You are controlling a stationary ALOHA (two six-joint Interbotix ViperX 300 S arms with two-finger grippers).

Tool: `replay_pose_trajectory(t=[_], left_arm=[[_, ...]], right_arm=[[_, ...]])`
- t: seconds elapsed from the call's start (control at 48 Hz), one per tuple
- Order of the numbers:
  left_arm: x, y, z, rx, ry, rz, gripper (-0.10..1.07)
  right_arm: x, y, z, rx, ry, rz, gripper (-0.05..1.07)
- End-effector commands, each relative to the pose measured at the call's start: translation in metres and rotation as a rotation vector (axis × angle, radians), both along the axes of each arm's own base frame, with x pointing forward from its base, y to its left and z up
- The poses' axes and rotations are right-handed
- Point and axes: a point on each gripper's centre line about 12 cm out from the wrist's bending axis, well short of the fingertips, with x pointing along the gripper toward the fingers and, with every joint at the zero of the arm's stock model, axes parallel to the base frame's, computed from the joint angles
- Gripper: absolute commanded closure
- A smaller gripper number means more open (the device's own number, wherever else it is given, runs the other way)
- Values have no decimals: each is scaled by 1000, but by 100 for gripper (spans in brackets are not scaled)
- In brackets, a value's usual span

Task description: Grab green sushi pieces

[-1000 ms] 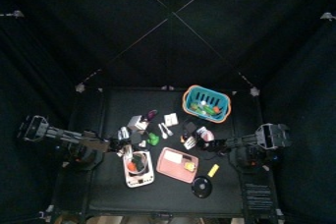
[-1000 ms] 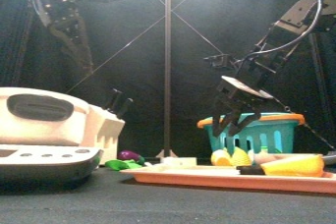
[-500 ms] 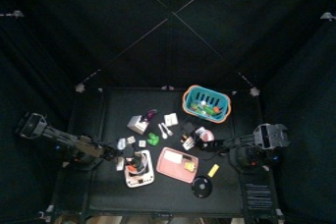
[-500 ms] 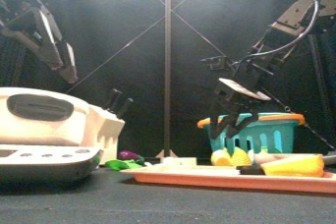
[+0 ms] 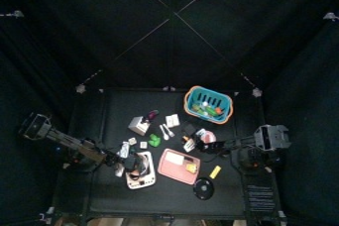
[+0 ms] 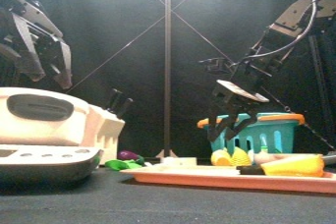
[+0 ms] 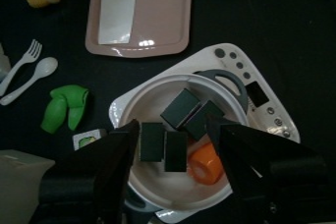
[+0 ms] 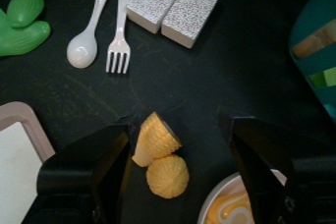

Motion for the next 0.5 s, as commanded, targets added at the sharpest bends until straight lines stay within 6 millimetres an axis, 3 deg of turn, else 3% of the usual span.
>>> replay_pose_trajectory(t=[0.0,0.479], left_arm=[[3,0,5,9,-3,4,7],[7,0,-9,55,77,20,7]], right_arm=[[8,0,11,-1,-38,7,8],[9,0,9,2,-36,11,8]])
